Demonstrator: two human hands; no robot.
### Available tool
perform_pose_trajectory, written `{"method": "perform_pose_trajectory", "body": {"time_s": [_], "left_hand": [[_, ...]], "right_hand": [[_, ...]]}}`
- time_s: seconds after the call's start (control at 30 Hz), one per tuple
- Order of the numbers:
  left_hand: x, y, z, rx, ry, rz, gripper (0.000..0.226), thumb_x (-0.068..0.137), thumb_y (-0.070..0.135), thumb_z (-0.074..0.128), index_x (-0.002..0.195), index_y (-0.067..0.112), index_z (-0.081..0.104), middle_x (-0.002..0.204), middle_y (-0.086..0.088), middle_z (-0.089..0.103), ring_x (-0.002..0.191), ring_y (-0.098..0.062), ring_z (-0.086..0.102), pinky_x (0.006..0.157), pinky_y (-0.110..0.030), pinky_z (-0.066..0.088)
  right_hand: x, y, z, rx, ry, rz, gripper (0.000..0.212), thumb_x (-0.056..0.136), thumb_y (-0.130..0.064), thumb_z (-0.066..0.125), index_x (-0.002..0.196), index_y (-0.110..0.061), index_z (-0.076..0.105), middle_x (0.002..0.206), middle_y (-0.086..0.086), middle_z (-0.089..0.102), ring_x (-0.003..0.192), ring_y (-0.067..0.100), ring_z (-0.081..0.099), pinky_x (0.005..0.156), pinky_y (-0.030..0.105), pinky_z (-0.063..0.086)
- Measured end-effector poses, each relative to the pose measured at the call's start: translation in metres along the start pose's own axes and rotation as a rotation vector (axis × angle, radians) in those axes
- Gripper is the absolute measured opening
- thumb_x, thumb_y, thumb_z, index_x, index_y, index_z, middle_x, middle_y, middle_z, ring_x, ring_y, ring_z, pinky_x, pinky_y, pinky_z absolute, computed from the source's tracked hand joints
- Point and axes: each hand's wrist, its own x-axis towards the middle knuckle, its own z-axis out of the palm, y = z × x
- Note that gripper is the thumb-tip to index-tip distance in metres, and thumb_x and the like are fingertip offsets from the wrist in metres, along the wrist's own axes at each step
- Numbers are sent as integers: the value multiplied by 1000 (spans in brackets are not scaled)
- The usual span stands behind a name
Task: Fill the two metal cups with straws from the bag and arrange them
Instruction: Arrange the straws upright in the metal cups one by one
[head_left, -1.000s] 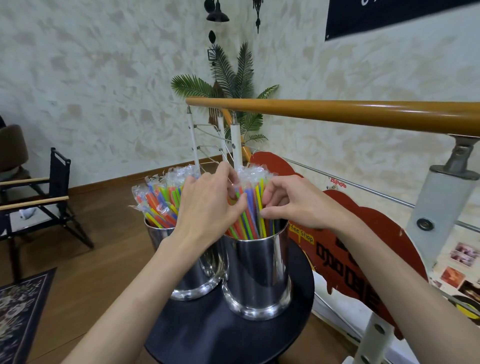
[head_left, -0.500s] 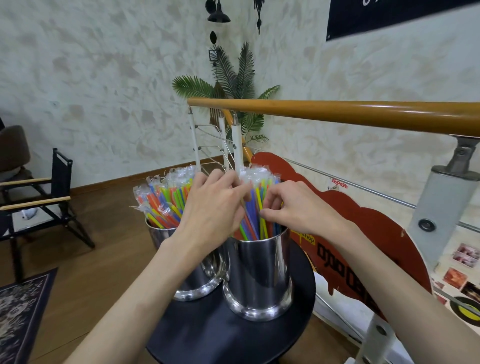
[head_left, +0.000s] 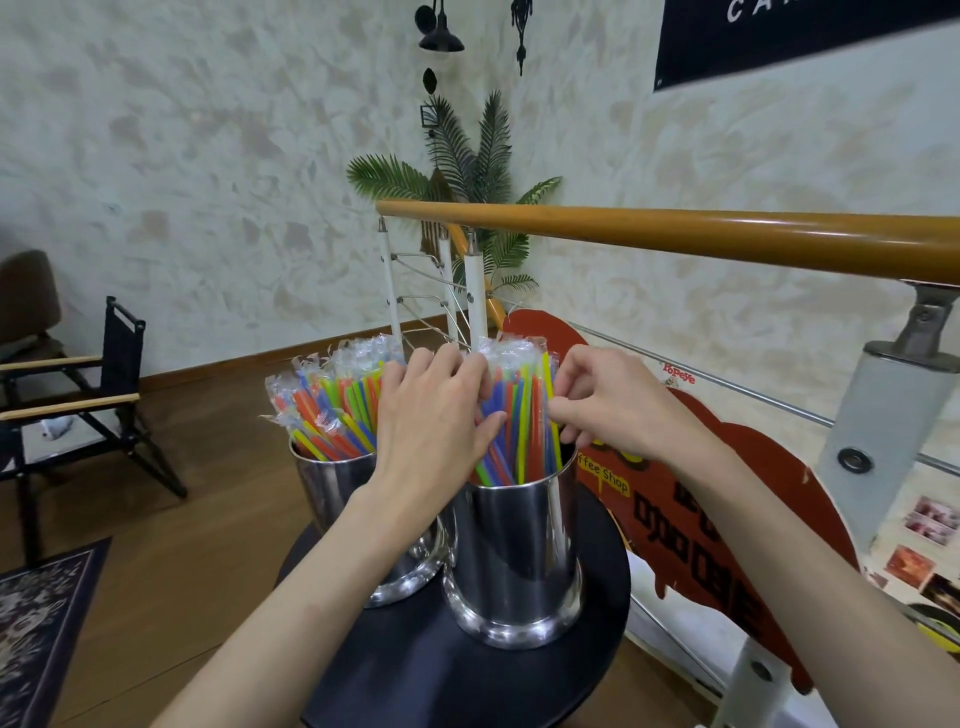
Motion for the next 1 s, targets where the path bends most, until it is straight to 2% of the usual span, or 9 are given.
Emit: {"method": "perform_pose_trajectory", "body": {"time_s": [0.1, 0.17, 0.33, 0.43, 0.53, 0.6, 0.7, 0.83, 1.0], "left_hand": [[0, 1, -1, -14, -4, 3, 27, 76, 32, 82, 90, 27, 60, 89, 7, 53, 83, -18, 47, 76, -36, 36], [0, -1, 0, -13, -12, 17, 20, 76, 28, 80, 93, 28, 68, 90, 5, 54, 85, -20, 49, 76, -37, 36], [-2, -2, 2, 24, -14, 33, 9, 80, 33, 74, 88, 31, 77, 89, 4, 54, 85, -22, 49, 76, -38, 33], [-2, 0, 3, 13, -7, 30, 12, 79, 40, 77, 87, 30, 76, 89, 4, 55, 85, -22, 51, 77, -38, 34], [-4, 1, 4, 8, -19, 40, 14, 76, 40, 80, 84, 30, 76, 87, 4, 55, 84, -22, 52, 76, -37, 30], [-5, 1, 4, 4, -34, 51, 12, 75, 37, 82, 82, 30, 77, 85, 5, 55, 83, -22, 53, 75, -35, 25], [-6, -1, 5, -20, -40, 59, 8, 74, 31, 81, 79, 27, 77, 84, 4, 55, 82, -23, 53, 74, -35, 24], [-6, -1, 7, -90, -29, 39, 7, 78, 21, 77, 85, 20, 76, 85, 0, 55, 82, -25, 54, 75, -36, 32], [-6, 1, 4, -98, -38, 31, 11, 79, 19, 75, 89, 16, 73, 83, -2, 56, 81, -25, 55, 72, -34, 33]], "right_hand": [[0, 2, 5, -26, 28, -68, 20, 84, -9, 67, 89, -17, 50, 63, 3, 71, 55, 13, 69, 61, 41, 61], [1, 4, 7, -93, 25, -124, 18, 84, -9, 64, 87, -20, 49, 61, 0, 69, 57, 13, 66, 62, 42, 58], [4, 6, 11, -266, -14, -167, 16, 88, -17, 64, 81, -29, 56, 65, -6, 63, 74, 19, 60, 66, 33, 48], [4, 6, 19, -345, 26, -162, 12, 91, -35, 65, 82, -34, 57, 74, -7, 62, 84, 23, 61, 70, 35, 49], [5, 3, 27, -464, 78, -161, 31, 91, -61, 61, 84, -30, 58, 83, -1, 64, 85, 22, 60, 66, 35, 45], [3, -2, 31, -537, 117, -152, 42, 90, -67, 58, 88, -25, 58, 84, 0, 60, 85, 24, 59, 64, 33, 39], [-1, -9, 32, -605, 144, -119, 44, 93, -67, 54, 91, -23, 53, 88, 1, 53, 88, 26, 58, 66, 32, 37], [-4, -16, 33, -621, 166, -70, 45, 93, -68, 52, 89, -23, 51, 87, 2, 53, 91, 26, 61, 66, 33, 38], [-5, -21, 35, -587, 164, -1, 39, 94, -59, 56, 88, -22, 46, 88, 2, 49, 91, 28, 59, 67, 34, 37]]}}
